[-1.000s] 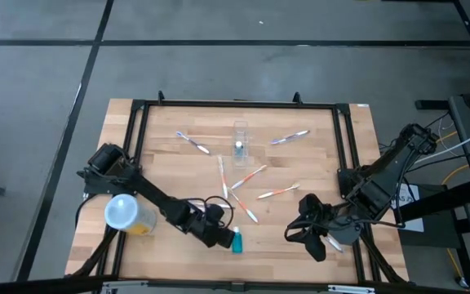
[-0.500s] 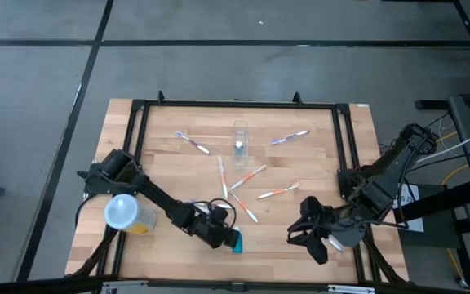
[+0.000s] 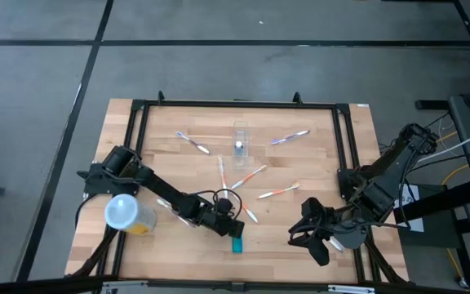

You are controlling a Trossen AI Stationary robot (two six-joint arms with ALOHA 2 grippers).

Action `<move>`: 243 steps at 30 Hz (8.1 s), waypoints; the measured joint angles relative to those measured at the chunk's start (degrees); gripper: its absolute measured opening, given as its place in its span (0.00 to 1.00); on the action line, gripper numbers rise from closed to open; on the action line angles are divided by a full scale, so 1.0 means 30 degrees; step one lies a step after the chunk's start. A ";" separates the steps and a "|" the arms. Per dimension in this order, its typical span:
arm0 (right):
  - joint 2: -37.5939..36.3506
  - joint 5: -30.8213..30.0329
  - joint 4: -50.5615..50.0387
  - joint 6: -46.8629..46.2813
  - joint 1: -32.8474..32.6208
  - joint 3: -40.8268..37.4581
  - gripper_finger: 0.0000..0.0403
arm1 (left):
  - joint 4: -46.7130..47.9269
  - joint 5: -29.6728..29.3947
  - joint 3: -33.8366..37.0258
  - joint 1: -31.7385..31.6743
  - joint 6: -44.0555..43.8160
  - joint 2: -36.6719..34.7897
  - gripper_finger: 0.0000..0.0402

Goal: Pick & Place toothbrushing station
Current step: Put the blue mouthwash into the transparent organizer

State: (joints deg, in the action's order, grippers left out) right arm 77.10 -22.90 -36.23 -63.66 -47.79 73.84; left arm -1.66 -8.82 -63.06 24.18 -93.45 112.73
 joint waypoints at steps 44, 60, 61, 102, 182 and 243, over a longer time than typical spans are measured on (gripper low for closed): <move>0.0000 -0.0072 -0.0022 0.0022 -0.0362 0.0000 0.47 | 0.0022 0.0216 -0.0019 -0.0583 -0.0104 0.0496 0.48; 0.0000 -0.0072 -0.0066 0.0051 -0.0364 0.0000 0.47 | -0.0075 0.0822 0.0003 -0.0576 -0.0471 0.0541 0.20; 0.0000 -0.0072 -0.0066 0.0051 -0.0364 0.0000 0.47 | -0.0180 0.0863 0.0003 -0.0568 -0.0472 0.0545 0.19; 0.0000 -0.1907 0.8263 -1.9761 -0.0257 -1.0878 0.47 | 0.0770 0.0280 0.0011 0.0169 1.8244 -0.8034 0.31; 1.1402 0.6504 -1.3483 2.3802 0.6076 0.1670 0.32 | 1.5925 -1.6860 0.0011 0.7067 1.3348 -1.8507 0.31; 1.1440 0.9706 -0.5473 1.8860 0.5657 -0.1007 0.23 | 1.0904 -1.6282 0.0011 0.6994 1.3899 -1.6008 0.31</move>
State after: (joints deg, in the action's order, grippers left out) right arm 111.42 6.22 -52.65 -7.08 -30.82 70.82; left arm 31.05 -57.66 -63.02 45.17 -51.75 64.71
